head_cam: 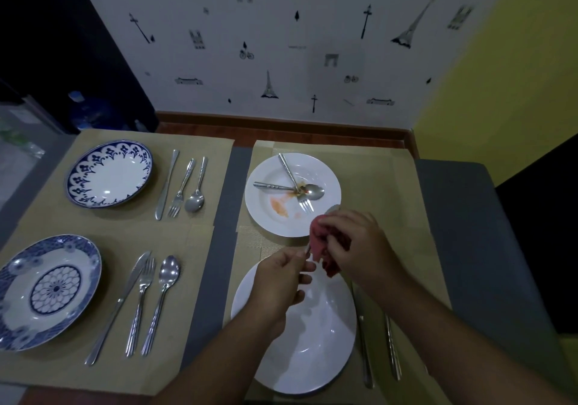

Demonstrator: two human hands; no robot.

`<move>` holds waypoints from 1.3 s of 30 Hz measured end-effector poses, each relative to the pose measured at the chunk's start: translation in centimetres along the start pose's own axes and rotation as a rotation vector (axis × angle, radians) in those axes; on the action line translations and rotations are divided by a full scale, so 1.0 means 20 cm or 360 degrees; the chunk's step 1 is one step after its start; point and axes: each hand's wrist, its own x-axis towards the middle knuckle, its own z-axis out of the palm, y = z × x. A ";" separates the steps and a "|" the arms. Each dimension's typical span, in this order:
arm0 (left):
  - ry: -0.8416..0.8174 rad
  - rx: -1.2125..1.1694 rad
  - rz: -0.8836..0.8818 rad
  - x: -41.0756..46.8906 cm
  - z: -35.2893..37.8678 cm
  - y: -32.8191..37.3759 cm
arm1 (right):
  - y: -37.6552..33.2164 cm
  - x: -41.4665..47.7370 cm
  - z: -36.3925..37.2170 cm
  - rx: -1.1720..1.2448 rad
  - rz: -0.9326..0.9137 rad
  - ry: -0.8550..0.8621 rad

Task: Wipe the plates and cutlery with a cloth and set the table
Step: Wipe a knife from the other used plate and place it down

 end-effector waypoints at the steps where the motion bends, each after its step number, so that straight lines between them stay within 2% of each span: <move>1: 0.0001 0.0017 0.0033 0.00 0.00 -0.01 | 0.00 -0.01 0.00 0.0010 -0.0023 0.0000; 6: -0.0062 0.0111 0.0121 0.00 0.00 -0.01 | -0.06 -0.05 -0.01 0.0063 -0.0155 0.0015; 11: -0.0095 0.0197 0.0068 -0.01 0.00 -0.02 | -0.05 -0.01 -0.01 -0.0074 -0.0317 -0.0128; 14: -0.0071 0.0235 0.0033 -0.03 0.01 -0.03 | 0.01 0.09 -0.06 -0.0067 -0.0177 -0.0145; 17: -0.0065 0.0265 0.0051 -0.04 0.02 -0.02 | 0.03 0.13 -0.10 -0.0096 -0.0089 -0.0047; 21: -0.0078 0.0205 0.0067 -0.02 0.02 -0.01 | -0.11 -0.01 -0.08 -0.0134 -0.0329 -0.0122; 24: -0.0083 0.0269 0.0076 -0.02 0.00 -0.01 | -0.09 0.00 -0.07 -0.0142 -0.0426 -0.0111; 27: -0.0153 0.0374 0.0093 -0.03 0.00 -0.01 | 0.02 0.12 -0.12 -0.0183 -0.0194 -0.0105; 32: -0.0262 0.0740 0.0211 0.00 0.02 0.02 | 0.19 0.19 -0.26 -0.0139 0.0115 0.0091; 39: -0.0158 0.1516 0.0728 0.33 0.12 0.17 | 0.26 0.05 -0.37 -0.0065 0.0349 0.0223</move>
